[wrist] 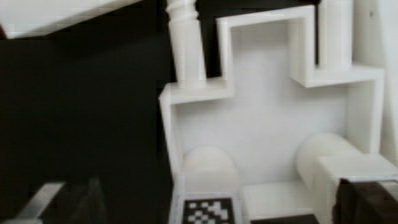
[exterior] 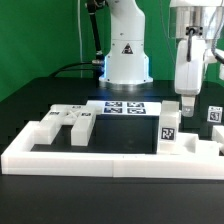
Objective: Assemble chair
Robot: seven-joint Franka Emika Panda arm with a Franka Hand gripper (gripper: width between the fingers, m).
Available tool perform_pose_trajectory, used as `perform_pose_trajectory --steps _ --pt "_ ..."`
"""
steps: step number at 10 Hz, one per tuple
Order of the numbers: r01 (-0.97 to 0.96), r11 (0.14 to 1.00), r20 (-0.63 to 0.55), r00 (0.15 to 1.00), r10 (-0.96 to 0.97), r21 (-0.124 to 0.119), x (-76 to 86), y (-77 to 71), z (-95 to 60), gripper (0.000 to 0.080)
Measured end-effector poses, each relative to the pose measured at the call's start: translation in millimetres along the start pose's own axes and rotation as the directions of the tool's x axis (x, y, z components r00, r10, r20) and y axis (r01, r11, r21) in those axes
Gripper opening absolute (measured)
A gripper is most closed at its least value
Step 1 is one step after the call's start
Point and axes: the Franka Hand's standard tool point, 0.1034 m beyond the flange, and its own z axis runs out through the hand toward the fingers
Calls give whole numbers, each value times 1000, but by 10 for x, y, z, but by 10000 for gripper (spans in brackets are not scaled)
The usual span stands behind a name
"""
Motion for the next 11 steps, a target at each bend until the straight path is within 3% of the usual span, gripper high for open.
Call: perform_pose_trajectory --steps 11 --pt "49 999 -55 997 -48 9 -236 -142 381 648"
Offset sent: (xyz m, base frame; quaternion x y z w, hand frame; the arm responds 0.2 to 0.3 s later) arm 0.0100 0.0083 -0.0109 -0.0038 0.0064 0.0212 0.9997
